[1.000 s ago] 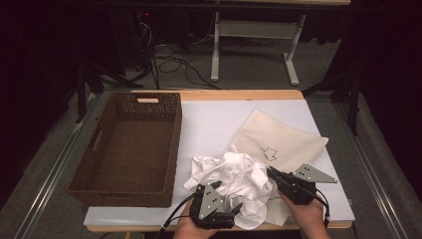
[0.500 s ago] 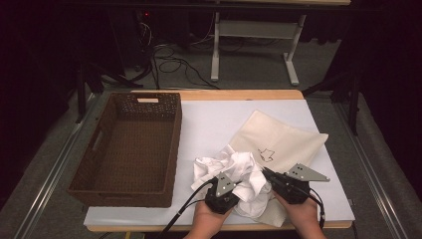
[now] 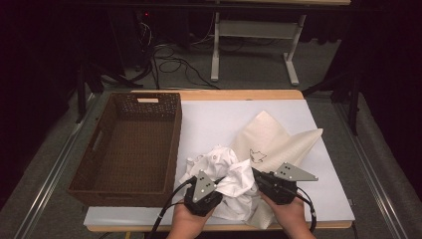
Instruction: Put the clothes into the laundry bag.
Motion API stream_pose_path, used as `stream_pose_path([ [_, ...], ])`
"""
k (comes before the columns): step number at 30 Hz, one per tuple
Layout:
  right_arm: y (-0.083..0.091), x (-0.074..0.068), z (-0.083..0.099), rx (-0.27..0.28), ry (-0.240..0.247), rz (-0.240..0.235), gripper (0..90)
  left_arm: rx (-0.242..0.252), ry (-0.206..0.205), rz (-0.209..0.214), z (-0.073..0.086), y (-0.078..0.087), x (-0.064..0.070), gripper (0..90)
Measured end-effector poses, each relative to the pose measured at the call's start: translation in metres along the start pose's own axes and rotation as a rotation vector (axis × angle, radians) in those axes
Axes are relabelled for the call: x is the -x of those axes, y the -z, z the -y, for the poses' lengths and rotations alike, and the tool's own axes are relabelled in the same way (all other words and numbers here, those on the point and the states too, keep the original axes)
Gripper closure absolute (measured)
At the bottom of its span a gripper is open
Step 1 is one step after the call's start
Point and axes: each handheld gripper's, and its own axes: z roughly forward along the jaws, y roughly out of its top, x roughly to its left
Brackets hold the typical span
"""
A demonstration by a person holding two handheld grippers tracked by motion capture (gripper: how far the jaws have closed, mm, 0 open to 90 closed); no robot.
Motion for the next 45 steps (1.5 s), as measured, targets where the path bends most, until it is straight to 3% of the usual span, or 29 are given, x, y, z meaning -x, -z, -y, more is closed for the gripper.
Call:
stream_pose_path([
  [5, 0.003, 0.008, 0.006, -0.03, -0.004, 0.035, 88.7, -0.017, -0.006, -0.002, -0.003, -0.042, 0.01, 79.5],
  [8, 0.008, 0.018, 0.009, -0.03, -0.019, 0.054, 88.8, -0.022, -0.006, -0.001, -0.001, -0.057, 0.014, 79.3],
  [9, 0.009, 0.021, 0.009, -0.033, -0.02, 0.058, 88.8, -0.037, -0.033, -0.017, 0.001, -0.064, 0.017, 79.4],
  [10, 0.013, 0.026, 0.009, -0.036, -0.008, 0.08, 88.9, -0.093, -0.066, -0.034, 0.004, -0.077, 0.02, 79.4],
  [11, 0.014, 0.027, 0.009, -0.032, -0.004, 0.082, 88.9, -0.114, -0.075, -0.038, 0.005, -0.084, 0.022, 79.3],
  [15, 0.018, 0.025, 0.006, -0.024, 0.03, 0.098, 88.9, -0.137, -0.09, -0.072, 0.003, -0.096, 0.027, 78.8],
  [17, 0.024, 0.022, 0.003, -0.01, 0.045, 0.092, 88.9, -0.152, -0.05, -0.077, 0.0, -0.1, 0.027, 77.8],
  [18, 0.024, 0.022, 0.003, -0.01, 0.045, 0.092, 88.9, -0.152, -0.05, -0.077, 0.0, -0.1, 0.027, 76.8],
  [21, 0.032, 0.02, 0.002, 0.005, 0.051, 0.088, 88.9, -0.14, 0.042, -0.063, -0.001, -0.101, 0.023, 72.9],
  [22, 0.034, 0.02, 0.002, 0.003, 0.059, 0.092, 88.9, -0.122, 0.067, -0.045, -0.001, -0.101, 0.022, 69.2],
  [23, 0.035, 0.022, 0.004, 0.005, 0.054, 0.096, 88.9, -0.098, 0.088, -0.022, -0.001, -0.101, 0.022, 57.5],
  [24, 0.035, 0.022, 0.004, 0.005, 0.054, 0.096, 88.9, -0.076, 0.095, 0.001, 0.0, -0.099, 0.022, 57.5],
  [28, 0.032, 0.027, 0.007, 0.006, 0.024, 0.093, 88.8, -0.017, 0.083, 0.033, -0.001, -0.095, 0.025, 40.0],
  [31, 0.031, 0.026, 0.007, 0.004, 0.024, 0.099, 88.8, -0.036, 0.08, 0.05, -0.001, -0.093, 0.024, 35.8],
  [35, 0.031, 0.027, 0.009, -0.002, 0.03, 0.098, 88.7, -0.086, 0.018, 0.048, 0.003, -0.078, 0.025, 19.5],
  [39, 0.031, 0.027, 0.009, -0.005, 0.028, 0.104, 88.7, -0.12, -0.021, 0.059, 0.012, -0.053, 0.025, 16.1],
  [42, 0.03, 0.027, 0.009, -0.007, 0.037, 0.104, 88.7, -0.122, -0.036, 0.062, 0.017, -0.034, 0.022, 18.7],
  [43, 0.03, 0.026, 0.009, -0.008, 0.036, 0.105, 88.7, -0.093, -0.029, 0.071, 0.02, -0.02, 0.019, 21.2],
  [44, 0.03, 0.026, 0.009, -0.008, 0.036, 0.105, 88.7, -0.093, -0.029, 0.071, 0.02, -0.02, 0.019, 23.7],
  [45, 0.03, 0.026, 0.009, -0.008, 0.035, 0.106, 88.7, -0.063, -0.015, 0.082, 0.022, -0.011, 0.016, 23.7],
])
